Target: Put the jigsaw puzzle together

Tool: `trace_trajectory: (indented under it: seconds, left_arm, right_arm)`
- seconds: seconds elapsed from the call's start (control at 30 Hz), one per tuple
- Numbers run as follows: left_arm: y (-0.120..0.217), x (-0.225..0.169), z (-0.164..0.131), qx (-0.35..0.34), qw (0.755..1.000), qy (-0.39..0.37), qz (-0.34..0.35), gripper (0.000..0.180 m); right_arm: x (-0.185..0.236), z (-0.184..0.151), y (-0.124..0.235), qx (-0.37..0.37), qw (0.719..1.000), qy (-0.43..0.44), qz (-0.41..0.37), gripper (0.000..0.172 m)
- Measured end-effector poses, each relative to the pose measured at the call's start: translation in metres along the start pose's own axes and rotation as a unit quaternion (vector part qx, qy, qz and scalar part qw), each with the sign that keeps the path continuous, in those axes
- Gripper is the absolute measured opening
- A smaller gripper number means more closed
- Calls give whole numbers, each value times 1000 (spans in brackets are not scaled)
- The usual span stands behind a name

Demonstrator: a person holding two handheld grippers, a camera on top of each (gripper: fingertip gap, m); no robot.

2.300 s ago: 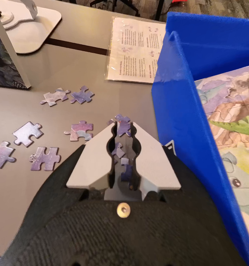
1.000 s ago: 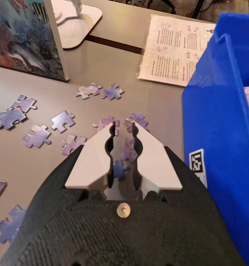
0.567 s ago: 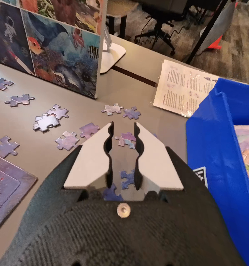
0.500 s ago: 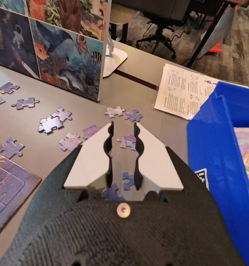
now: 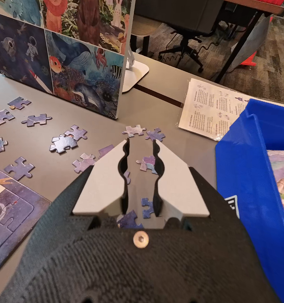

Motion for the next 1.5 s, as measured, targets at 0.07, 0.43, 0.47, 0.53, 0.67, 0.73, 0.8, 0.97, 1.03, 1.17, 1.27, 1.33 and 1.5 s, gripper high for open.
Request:
trace_trajectory:
  seconds: [0.07, 0.43, 0.47, 0.53, 0.67, 0.73, 0.8, 0.97, 1.03, 1.17, 1.27, 1.33, 1.5]
  left_arm:
    - [-6, -6, -1, 26, 1000, 2, -1, 41]
    - [-27, -12, -14, 140, 988, -33, 64, 48]
    - [-27, -12, -14, 146, 986, -38, 71, 47]
    - [-27, -12, -15, 156, 983, -49, 85, 45]
    - [-29, -14, -14, 157, 983, -56, 82, 38]
    - [-29, -14, -14, 154, 983, -57, 81, 37]
    - [-29, -15, -14, 153, 983, -59, 79, 35]
    - [-31, -15, -13, 150, 984, -64, 77, 32]
    - [-31, -15, -13, 147, 984, -64, 77, 32]
    - [-33, -14, -11, 139, 985, -63, 79, 29]
    - [-35, -12, -9, 133, 985, -68, 87, 20]
    - [-37, -12, -8, 128, 986, -66, 88, 20]
    - [-40, -11, -6, 121, 986, -64, 93, 20]
  right_arm:
    - [0, 1, 1, -3, 1000, 0, 0, 27]
    - [2, 12, 10, -23, 1000, 7, 0, 27]
    - [3, 13, 11, -24, 1000, 7, 1, 27]
    - [3, 13, 11, -25, 1000, 7, 1, 27]
    - [3, 14, 12, -26, 1000, 7, 1, 27]
    - [3, 14, 12, -27, 1000, 7, 1, 27]
    - [3, 14, 12, -27, 1000, 7, 1, 27]
    - [2, 14, 12, -27, 1000, 7, 1, 27]
    - [3, 14, 12, -28, 1000, 7, 1, 27]
    - [3, 15, 13, -29, 1000, 8, 1, 27]
    - [3, 16, 13, -31, 999, 9, 1, 27]
    - [3, 16, 14, -31, 999, 9, 1, 27]
    - [5, 18, 15, -34, 999, 11, 2, 27]
Point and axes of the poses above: each gripper's, where its closed fingertips meet, y back along the fingers, z out of its top, x = y × z across the jaws, the point moved 3 cm from there along y, back along the fingers, and after that the axes turned 1 degree about z, right-handed, at the moved point
